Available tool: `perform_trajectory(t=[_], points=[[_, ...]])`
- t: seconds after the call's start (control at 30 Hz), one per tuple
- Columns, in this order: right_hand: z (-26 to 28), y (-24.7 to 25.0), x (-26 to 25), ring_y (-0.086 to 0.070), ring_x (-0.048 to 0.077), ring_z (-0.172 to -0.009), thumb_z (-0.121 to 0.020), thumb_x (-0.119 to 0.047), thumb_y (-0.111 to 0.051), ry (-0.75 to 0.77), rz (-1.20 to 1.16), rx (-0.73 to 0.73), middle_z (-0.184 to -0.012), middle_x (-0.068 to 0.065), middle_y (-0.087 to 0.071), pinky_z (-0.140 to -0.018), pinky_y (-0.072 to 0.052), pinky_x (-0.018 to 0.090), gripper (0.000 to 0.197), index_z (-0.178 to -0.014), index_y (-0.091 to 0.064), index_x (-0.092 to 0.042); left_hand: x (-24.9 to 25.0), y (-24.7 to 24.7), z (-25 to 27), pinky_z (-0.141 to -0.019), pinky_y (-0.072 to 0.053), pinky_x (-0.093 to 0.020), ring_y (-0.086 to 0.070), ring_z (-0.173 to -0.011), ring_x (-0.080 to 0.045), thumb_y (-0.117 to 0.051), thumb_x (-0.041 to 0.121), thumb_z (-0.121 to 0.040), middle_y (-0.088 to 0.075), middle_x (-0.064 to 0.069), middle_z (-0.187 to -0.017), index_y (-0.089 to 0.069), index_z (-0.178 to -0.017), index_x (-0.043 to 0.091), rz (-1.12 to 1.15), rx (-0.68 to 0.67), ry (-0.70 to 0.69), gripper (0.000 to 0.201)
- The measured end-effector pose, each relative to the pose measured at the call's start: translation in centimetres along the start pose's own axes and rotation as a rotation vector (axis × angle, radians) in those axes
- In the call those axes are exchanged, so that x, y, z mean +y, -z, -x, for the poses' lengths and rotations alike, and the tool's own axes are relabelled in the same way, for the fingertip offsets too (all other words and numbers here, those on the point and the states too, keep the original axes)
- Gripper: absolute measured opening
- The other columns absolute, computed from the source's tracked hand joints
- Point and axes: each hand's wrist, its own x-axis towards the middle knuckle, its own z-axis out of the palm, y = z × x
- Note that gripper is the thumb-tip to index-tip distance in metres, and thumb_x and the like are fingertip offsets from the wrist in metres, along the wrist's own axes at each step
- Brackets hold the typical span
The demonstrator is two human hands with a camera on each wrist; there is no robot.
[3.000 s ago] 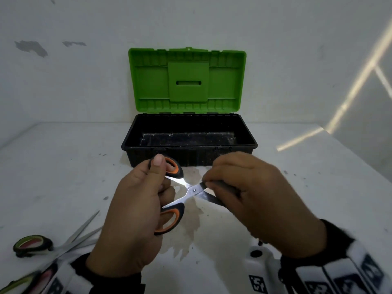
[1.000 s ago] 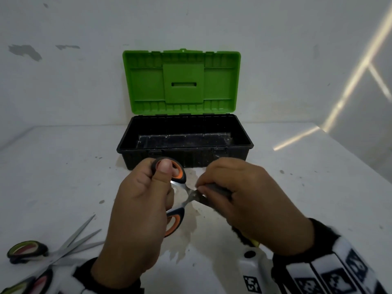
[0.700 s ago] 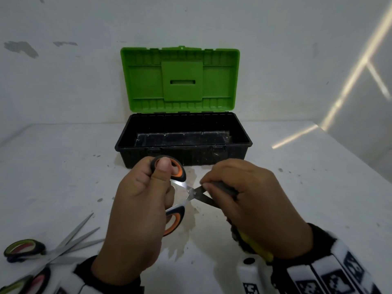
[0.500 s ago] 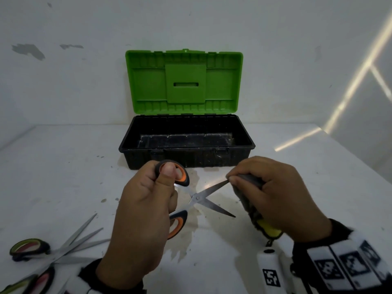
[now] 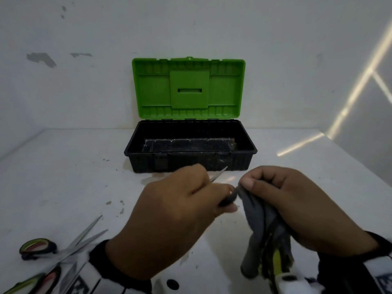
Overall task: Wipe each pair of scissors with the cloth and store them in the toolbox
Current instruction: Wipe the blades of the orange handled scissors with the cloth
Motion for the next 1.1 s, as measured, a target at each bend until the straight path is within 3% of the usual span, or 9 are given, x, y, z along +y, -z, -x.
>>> perform_trajectory(t=[0.2,0.33,0.5,0.63,0.73,0.83,0.93,1.03,1.1], points=[[0.9,-1.9,0.0,-0.049,0.029,-0.067,-0.080,-0.050,-0.072,-0.268,-0.263,-0.224,-0.079,0.040,-0.056,-0.064,-0.039,0.036,0.057,-0.081,-0.070,0.006,-0.3,0.0,1.0,-0.055,-0.016,-0.026,-0.026,-0.063,-0.011,-0.052,0.035,-0.101,-0.041,-0.001,-0.068,-0.072,-0.107,0.017,-0.174,-0.071,-0.194,0.027],[1.1,-2.5,0.1,-0.042,0.023,-0.056,-0.077,-0.039,-0.077,-0.289,-0.250,-0.257,-0.063,0.019,-0.051,-0.056,-0.035,0.030,0.042,-0.065,-0.064,-0.001,-0.7,0.1,1.8,-0.061,-0.012,-0.026,-0.031,-0.064,-0.013,-0.054,0.030,-0.101,-0.044,-0.001,-0.067,-0.077,-0.106,0.017,-0.169,-0.065,-0.283,0.027],[1.4,-2.9,0.2,-0.044,0.025,-0.062,-0.079,-0.041,-0.074,-0.217,-0.162,-0.207,-0.067,0.021,-0.055,-0.062,-0.036,0.035,0.044,-0.067,-0.067,0.001,-1.8,-0.5,2.5,-0.055,-0.036,-0.027,-0.041,-0.070,-0.012,-0.072,0.049,-0.085,-0.040,0.002,-0.085,-0.066,-0.116,0.018,-0.085,0.057,-0.265,0.043],[1.8,-2.9,-0.4,-0.053,0.010,-0.052,-0.084,-0.033,-0.069,-0.101,-0.052,-0.065,-0.055,0.001,-0.062,-0.056,-0.042,0.020,0.031,-0.061,-0.073,-0.013,-2.0,-0.4,3.6,-0.082,-0.045,-0.029,-0.051,-0.098,-0.012,-0.066,0.065,-0.078,-0.051,0.002,-0.109,-0.054,-0.124,0.021,0.087,0.157,0.096,0.064],[1.7,-3.5,-0.4,-0.058,0.002,-0.049,-0.084,-0.035,-0.068,0.003,0.053,0.087,-0.054,-0.007,-0.065,-0.053,-0.043,0.012,0.028,-0.060,-0.074,-0.021,-1.0,-0.6,3.7,-0.085,-0.045,-0.020,-0.057,-0.103,-0.001,-0.067,0.069,-0.069,-0.059,0.019,-0.106,-0.052,-0.122,0.038,0.474,0.254,0.757,0.063],[1.2,-4.3,0.0,-0.063,0.003,-0.056,-0.083,-0.036,-0.069,0.052,0.053,0.201,-0.060,-0.006,-0.069,-0.054,-0.045,0.010,0.026,-0.062,-0.075,-0.021,-1.1,-1.5,3.3,-0.081,-0.052,-0.036,-0.069,-0.098,-0.017,-0.072,0.059,-0.057,-0.074,0.006,-0.098,-0.065,-0.114,0.024,1.104,0.175,1.220,0.067],[0.8,-5.5,-0.2,-0.065,0.002,-0.061,-0.084,-0.036,-0.068,0.100,0.083,0.222,-0.062,-0.009,-0.070,-0.057,-0.046,0.007,0.027,-0.061,-0.074,-0.024,-1.1,-1.8,2.5,-0.079,-0.051,-0.040,-0.072,-0.090,-0.023,-0.065,0.046,-0.071,-0.076,-0.010,-0.098,-0.071,-0.111,0.012,1.434,0.176,1.290,0.053],[0.8,-6.5,-0.4,-0.066,0.000,-0.062,-0.087,-0.030,-0.068,0.163,0.091,0.219,-0.061,-0.012,-0.070,-0.059,-0.044,0.005,0.027,-0.061,-0.073,-0.026,-0.6,-2.3,1.5,-0.081,-0.050,-0.042,-0.071,-0.085,-0.025,-0.058,0.044,-0.084,-0.072,-0.011,-0.091,-0.073,-0.107,0.018,1.578,0.440,1.292,0.038],[0.7,-7.3,-0.3,-0.065,-0.002,-0.066,-0.087,-0.030,-0.068,0.204,0.115,0.233,-0.064,-0.017,-0.069,-0.062,-0.045,0.004,0.025,-0.063,-0.073,-0.030,-0.2,-2.6,0.9,-0.074,-0.052,-0.039,-0.070,-0.079,-0.023,-0.056,0.045,-0.088,-0.071,-0.008,-0.085,-0.078,-0.086,0.024,1.641,0.560,1.292,0.031]])
